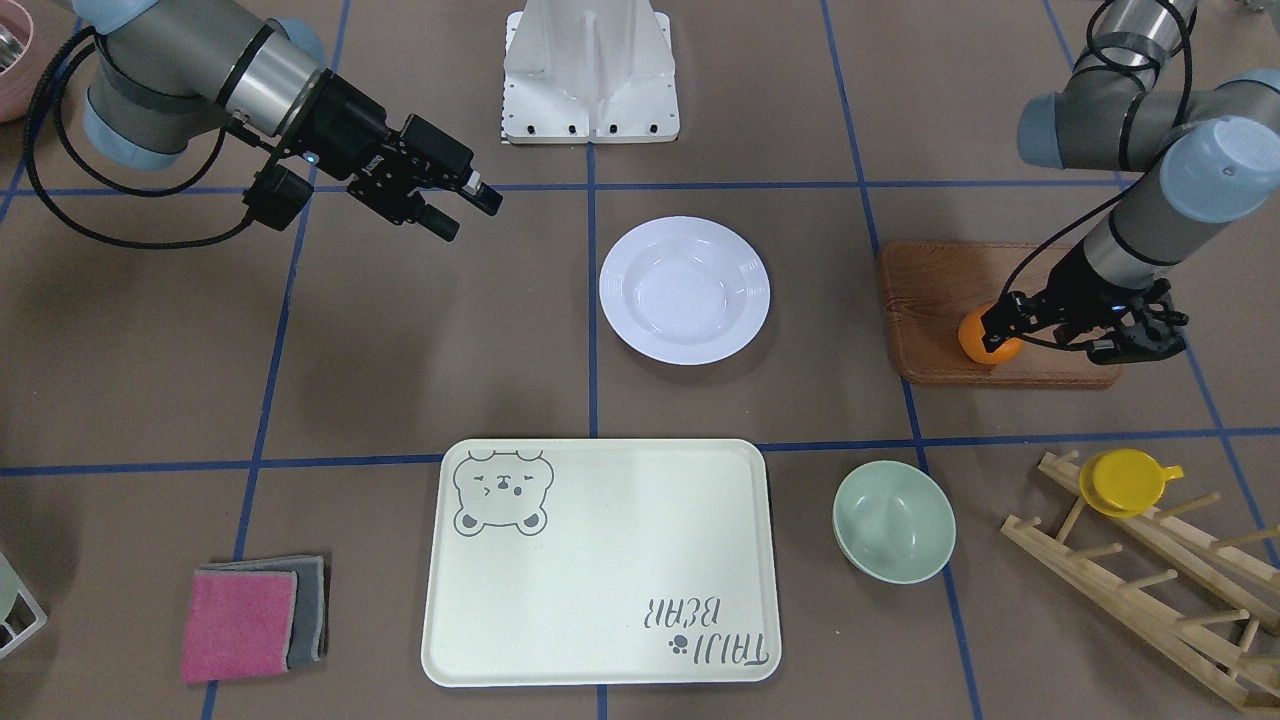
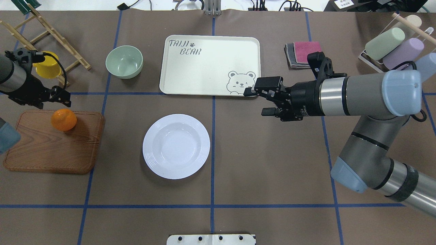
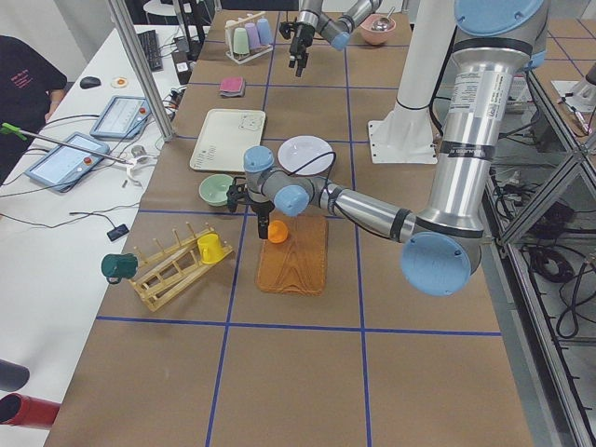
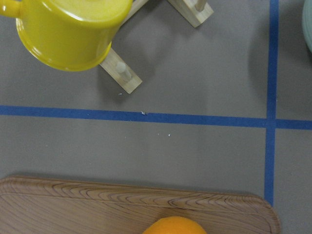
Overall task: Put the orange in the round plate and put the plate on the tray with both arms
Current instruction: 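Reach the left gripper to the orange while the right gripper moves toward the plate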
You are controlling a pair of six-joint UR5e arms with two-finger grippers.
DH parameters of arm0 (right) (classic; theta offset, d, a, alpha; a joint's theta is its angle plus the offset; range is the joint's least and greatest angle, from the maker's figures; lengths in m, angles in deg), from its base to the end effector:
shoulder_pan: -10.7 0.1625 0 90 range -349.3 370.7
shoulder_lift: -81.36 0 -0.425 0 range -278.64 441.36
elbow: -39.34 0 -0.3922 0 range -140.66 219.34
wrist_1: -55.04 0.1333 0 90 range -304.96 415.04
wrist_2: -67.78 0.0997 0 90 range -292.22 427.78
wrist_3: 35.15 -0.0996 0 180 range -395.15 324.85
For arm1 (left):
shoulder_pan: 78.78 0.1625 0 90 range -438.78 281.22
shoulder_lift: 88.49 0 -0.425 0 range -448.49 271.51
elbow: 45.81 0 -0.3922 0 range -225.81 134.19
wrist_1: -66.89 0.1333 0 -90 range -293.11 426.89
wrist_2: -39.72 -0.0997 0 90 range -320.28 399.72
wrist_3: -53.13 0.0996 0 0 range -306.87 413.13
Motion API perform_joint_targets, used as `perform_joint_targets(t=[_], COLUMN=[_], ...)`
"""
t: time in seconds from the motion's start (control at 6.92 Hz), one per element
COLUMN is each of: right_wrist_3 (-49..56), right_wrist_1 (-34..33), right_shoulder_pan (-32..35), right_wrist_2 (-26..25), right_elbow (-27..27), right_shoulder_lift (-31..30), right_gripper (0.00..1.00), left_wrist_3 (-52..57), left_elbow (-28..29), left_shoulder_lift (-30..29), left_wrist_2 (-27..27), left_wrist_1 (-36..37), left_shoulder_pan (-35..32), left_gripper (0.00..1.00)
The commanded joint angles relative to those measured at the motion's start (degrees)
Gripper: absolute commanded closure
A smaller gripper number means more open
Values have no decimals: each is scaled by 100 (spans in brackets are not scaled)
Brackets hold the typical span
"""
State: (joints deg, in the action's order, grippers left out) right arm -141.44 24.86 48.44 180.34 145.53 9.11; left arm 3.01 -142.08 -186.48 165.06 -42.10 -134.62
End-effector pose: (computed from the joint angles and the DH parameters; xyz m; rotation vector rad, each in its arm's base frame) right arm -0.3690 -0.4058 0.2428 0.0042 -1.6464 0.4008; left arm 0.2558 -0.5118 0.5000 0.0144 0.8202 -0.0838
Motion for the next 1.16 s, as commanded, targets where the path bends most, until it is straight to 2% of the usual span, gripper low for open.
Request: perform_joint_targets(t=[0.0, 0.43, 0.58, 0.72, 1.01], right_wrist_3=[11, 20, 20, 38, 38], right_wrist_1=[3, 3, 3, 12, 519], right_shoulder_pan=[-266, -337, -407, -530, -802], right_wrist_2=[-365, -454, -576, -743, -928], right_elbow=[16, 51, 51, 42, -80], right_shoulder_lift=[1, -17, -8, 9, -34], right_gripper=[0, 0, 0, 0, 0], left_wrist_3=[-138, -718, -788, -797, -797], left_elbow=[169, 469, 452, 399, 153], left_shoulder_lift=[122, 123, 123, 114, -17], left_wrist_2=[-10, -10, -10, 8, 43], left_wrist_1=[-331, -947, -948, -931, -703], left_shoulder_pan=[160, 451, 451, 451, 442], left_gripper=[2, 6, 17, 22, 28])
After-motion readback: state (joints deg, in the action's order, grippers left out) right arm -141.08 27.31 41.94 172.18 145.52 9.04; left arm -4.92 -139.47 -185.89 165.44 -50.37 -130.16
